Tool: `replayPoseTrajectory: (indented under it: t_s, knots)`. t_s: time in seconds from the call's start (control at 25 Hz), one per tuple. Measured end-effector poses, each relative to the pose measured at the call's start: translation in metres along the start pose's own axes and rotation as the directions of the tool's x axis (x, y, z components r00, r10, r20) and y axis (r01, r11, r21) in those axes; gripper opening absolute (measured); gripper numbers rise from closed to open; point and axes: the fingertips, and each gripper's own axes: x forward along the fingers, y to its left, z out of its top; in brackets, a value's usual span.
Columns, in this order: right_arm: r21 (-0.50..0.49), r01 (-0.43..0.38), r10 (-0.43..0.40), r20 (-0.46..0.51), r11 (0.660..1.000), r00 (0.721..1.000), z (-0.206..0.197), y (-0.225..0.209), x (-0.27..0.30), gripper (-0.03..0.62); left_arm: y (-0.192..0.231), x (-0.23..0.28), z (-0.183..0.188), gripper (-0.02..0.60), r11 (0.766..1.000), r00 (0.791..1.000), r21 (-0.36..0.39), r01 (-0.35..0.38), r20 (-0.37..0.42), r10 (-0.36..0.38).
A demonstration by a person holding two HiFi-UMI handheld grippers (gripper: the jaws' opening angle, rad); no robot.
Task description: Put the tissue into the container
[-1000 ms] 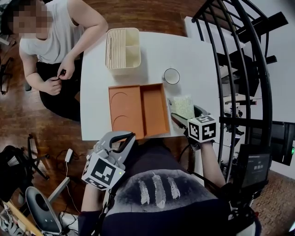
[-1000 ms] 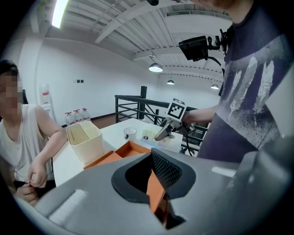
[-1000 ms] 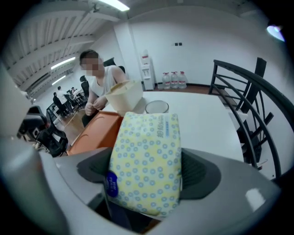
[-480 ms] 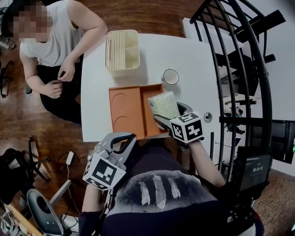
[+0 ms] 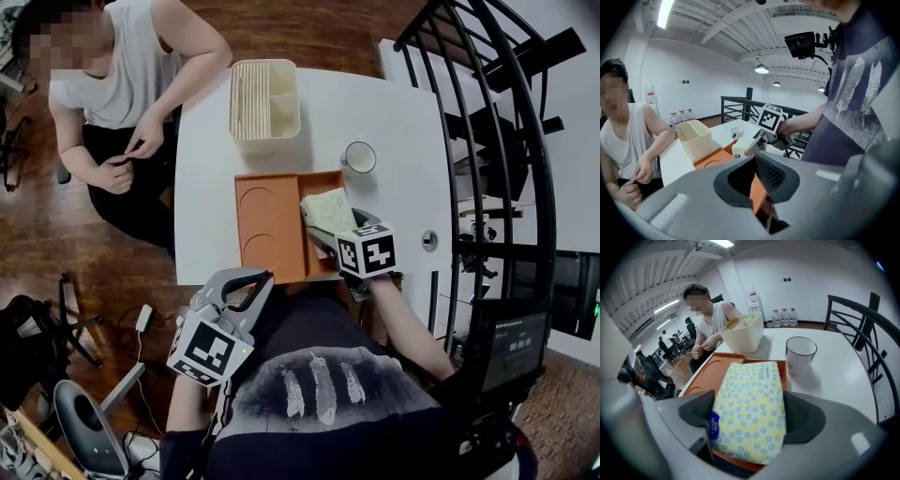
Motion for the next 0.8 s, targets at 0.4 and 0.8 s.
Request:
replayPoseTrajectory:
  t_s: [0.4,0.8]
  knots:
    - [0.143,0.021,-0.026,0.033,0.990,0.999,-0.016,-0.008,0.016,0.459,0.009,-0.010,-0.004,0.014,1.000,1.000,-0.001,0.002,0.004,-0.002]
    - [-0.063,-0.116,0.127,0.222,0.991,0.967,0.031,0.024,-0.053,0.452,0.014,-0.013,0.021,0.014,0.999,0.993,-0.023,-0.041,0.108,0.044]
